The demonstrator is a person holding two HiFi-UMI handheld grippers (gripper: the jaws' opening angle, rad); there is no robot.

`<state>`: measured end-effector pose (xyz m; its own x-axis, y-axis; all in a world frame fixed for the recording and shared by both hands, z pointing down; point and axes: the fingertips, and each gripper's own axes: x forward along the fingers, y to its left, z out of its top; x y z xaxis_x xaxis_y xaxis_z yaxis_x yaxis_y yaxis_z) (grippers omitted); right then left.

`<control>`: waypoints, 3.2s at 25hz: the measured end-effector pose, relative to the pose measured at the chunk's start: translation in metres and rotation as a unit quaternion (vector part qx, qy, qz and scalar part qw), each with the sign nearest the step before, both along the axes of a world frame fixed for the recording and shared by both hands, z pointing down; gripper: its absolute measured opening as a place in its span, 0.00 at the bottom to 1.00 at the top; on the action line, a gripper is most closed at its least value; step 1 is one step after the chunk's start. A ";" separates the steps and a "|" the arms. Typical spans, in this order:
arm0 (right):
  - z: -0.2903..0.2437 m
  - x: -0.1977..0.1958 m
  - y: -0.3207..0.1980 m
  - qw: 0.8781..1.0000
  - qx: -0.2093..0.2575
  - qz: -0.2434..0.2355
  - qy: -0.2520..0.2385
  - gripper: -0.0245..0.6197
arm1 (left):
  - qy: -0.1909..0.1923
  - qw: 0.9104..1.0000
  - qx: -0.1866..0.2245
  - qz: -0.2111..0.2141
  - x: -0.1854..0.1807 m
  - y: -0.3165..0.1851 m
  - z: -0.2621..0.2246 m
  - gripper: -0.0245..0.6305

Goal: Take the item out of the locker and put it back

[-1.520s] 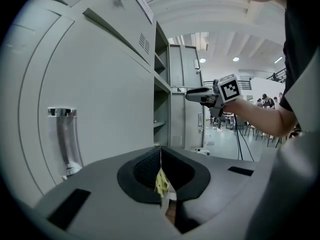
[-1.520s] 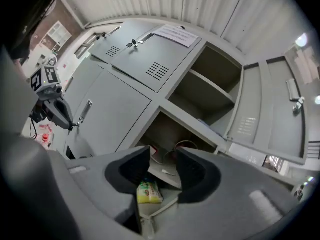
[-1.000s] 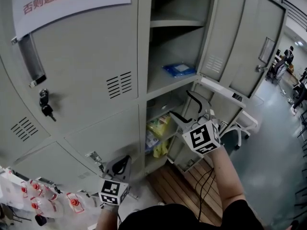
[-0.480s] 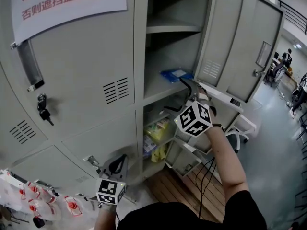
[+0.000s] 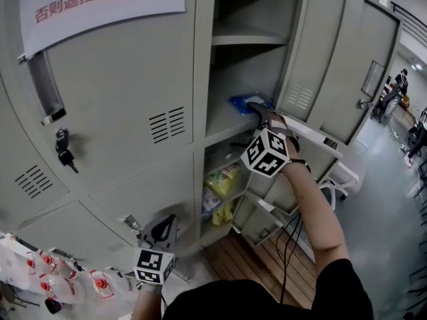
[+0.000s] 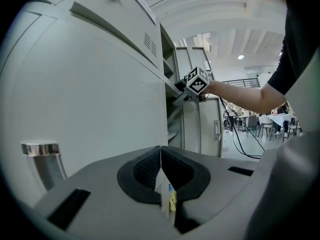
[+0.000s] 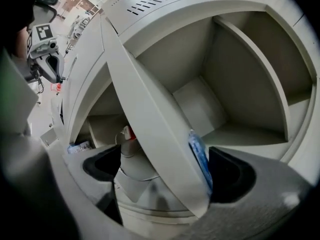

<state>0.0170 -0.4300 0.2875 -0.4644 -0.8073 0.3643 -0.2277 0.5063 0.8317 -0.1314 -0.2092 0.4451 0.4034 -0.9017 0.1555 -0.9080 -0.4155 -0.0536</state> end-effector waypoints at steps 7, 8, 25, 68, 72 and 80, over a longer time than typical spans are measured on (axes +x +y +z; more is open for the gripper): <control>0.013 0.004 -0.007 0.998 0.026 0.017 0.061 0.88 | 0.003 1.000 -0.017 -0.003 -0.004 0.004 0.013 0.05; 0.014 0.004 -0.007 0.997 0.029 0.018 0.065 0.88 | 0.005 1.000 -0.017 -0.004 -0.004 0.004 0.014 0.05; -0.002 -0.001 0.024 1.000 0.029 0.005 0.002 0.74 | 0.010 0.999 -0.033 0.010 0.008 0.016 0.027 0.05; -0.033 0.038 0.090 0.989 0.128 0.042 -0.064 0.07 | 0.009 0.998 -0.028 0.061 0.049 0.045 0.030 0.05; -0.024 0.045 0.098 0.989 0.121 0.048 -0.070 0.07 | 0.006 0.997 -0.035 0.070 0.055 0.048 0.032 0.05; 0.012 0.056 0.116 0.991 0.088 0.062 -0.083 0.07 | 0.002 0.995 -0.049 0.089 0.070 0.057 0.040 0.05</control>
